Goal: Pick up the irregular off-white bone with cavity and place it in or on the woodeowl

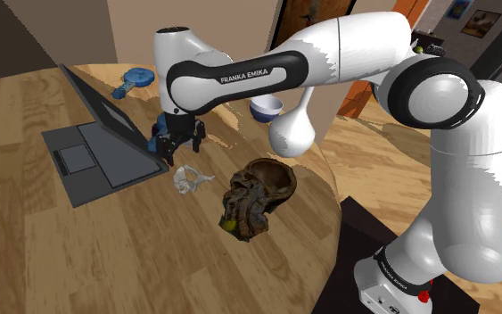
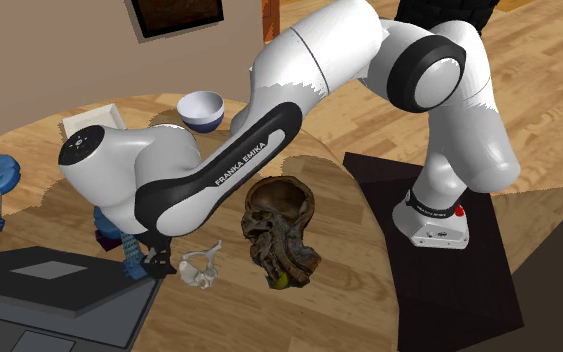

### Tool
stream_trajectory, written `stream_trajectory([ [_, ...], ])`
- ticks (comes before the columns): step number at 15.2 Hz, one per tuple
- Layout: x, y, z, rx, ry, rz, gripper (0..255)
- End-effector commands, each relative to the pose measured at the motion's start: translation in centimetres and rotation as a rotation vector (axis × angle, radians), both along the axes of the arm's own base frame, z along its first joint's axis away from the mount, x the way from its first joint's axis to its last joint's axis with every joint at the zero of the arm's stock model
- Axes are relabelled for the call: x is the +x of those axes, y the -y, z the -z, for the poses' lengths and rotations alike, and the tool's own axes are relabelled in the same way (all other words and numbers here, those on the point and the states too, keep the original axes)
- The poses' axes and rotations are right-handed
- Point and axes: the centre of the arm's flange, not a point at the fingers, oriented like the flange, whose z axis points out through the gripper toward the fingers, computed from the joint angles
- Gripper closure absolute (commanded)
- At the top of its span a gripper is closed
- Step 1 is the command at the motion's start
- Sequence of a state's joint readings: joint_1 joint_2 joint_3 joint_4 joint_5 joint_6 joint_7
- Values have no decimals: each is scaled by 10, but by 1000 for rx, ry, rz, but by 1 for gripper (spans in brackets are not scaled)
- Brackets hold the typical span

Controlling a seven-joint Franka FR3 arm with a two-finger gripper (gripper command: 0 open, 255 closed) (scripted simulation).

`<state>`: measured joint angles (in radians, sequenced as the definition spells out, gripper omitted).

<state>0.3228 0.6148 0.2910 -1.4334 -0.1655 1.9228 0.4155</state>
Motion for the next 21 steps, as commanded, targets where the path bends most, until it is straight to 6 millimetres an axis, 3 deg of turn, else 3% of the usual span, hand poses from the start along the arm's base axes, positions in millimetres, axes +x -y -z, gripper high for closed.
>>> stream_trajectory([
  [1,0,0,1,0,0,0,0],
  [5,0,0,1,0,0,0,0],
  [6,0,0,1,0,0,0,255],
  [15,0,0,1,0,0,0,255],
  [16,0,0,1,0,0,0,0],
  [18,-22,-38,0,-143,62,289,0],
  [20,-33,-76,5,-271,117,549,0],
  [21,-33,-75,10,-271,117,549,0],
])
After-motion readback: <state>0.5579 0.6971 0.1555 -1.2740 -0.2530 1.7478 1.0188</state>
